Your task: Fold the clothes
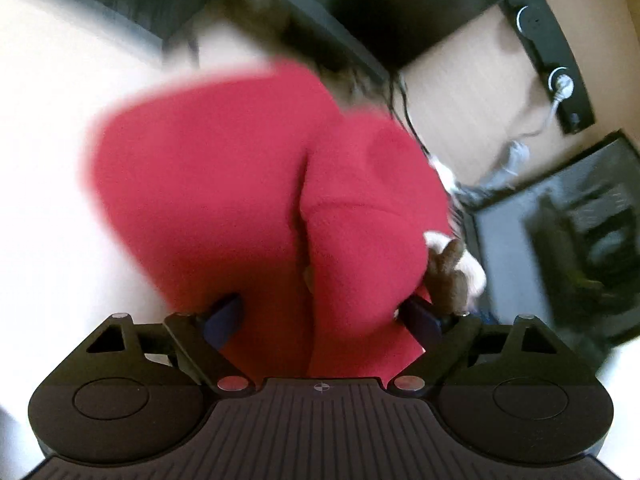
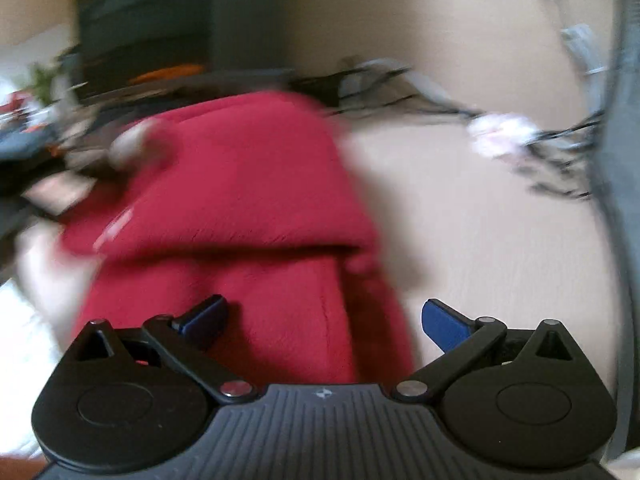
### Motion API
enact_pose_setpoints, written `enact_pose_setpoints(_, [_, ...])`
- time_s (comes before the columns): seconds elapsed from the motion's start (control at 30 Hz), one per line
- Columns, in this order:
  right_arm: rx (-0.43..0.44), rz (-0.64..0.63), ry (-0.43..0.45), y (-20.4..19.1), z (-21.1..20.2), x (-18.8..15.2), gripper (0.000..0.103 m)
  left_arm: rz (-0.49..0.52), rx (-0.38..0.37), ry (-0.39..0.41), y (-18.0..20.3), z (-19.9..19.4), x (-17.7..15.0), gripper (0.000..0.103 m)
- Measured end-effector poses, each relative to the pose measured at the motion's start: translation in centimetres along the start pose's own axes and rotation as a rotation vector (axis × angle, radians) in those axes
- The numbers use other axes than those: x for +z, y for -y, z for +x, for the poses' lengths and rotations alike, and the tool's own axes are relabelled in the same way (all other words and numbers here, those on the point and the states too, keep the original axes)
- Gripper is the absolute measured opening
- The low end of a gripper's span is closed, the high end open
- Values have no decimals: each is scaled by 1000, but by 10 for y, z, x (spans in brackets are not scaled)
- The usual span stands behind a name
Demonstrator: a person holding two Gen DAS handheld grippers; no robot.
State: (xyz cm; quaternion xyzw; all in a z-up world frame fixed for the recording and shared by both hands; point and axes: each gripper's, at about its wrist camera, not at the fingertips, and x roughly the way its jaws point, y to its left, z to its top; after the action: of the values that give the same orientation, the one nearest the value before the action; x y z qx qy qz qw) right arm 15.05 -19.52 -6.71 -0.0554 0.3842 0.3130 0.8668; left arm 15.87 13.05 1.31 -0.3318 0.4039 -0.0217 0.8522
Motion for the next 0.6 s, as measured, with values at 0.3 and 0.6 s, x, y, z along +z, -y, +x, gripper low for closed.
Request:
enact_pose_setpoints(0.3, [196, 93, 76, 27, -44, 35, 103, 60, 48, 15, -32, -45, 16, 95])
enact_pose_setpoints(0.6, [-27, 196, 83, 41, 17, 55, 103, 88, 44, 140, -12, -30, 22, 94])
